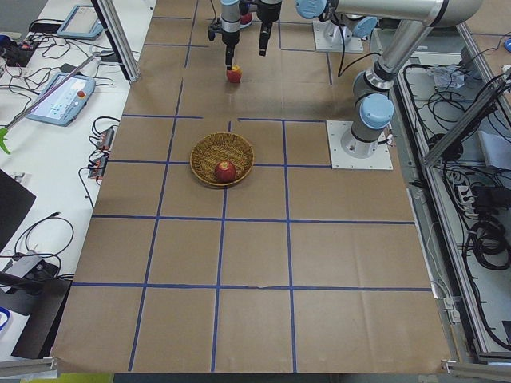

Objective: Transfer apple from basket to plate
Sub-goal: 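Lower the right gripper over the yellow-red apple and grasp it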

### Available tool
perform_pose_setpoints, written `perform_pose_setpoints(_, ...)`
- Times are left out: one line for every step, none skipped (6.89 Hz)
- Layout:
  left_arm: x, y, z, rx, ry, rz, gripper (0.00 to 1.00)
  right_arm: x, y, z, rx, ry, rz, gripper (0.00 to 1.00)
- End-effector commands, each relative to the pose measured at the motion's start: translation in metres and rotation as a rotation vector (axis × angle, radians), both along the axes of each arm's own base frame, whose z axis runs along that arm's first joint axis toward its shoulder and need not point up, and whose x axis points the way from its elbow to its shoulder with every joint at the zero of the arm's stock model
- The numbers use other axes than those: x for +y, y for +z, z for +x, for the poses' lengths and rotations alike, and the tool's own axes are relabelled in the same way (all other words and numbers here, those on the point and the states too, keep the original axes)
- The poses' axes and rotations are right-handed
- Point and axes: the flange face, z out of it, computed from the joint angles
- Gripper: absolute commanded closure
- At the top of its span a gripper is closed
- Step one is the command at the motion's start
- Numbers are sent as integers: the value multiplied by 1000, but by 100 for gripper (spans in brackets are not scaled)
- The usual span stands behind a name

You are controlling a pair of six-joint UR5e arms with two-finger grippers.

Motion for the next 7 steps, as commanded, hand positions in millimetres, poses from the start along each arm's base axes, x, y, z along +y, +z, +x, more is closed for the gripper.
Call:
perform_pose_setpoints(-3, -3, 1, 3, 5, 10, 1, 4, -18, -1, 1, 7, -6, 0)
perform_pose_setpoints(-5, -4, 6, 3, 19, 13, 1, 2, -32, 0, 4, 0, 7, 0)
perform_pose_setpoints(-12, -6, 25, 3, 66, 22, 1, 2, -40, 1, 8, 1, 19, 0)
perform_pose_setpoints(-14, -6, 30, 7, 80, 23, 1, 5, -45, -1, 13, 0, 30, 1)
perform_pose_setpoints(-12, -12, 30, 7, 80, 33, 1, 6, -47, -2, 14, -2, 33, 8)
perform_pose_setpoints(-8, -17, 30, 10, 82, 37, 1, 3, -45, -1, 5, -6, 4, 23)
perform_pose_setpoints(-8, -16, 30, 10, 82, 31, 1, -1, -47, -1, 1, -8, -8, 33)
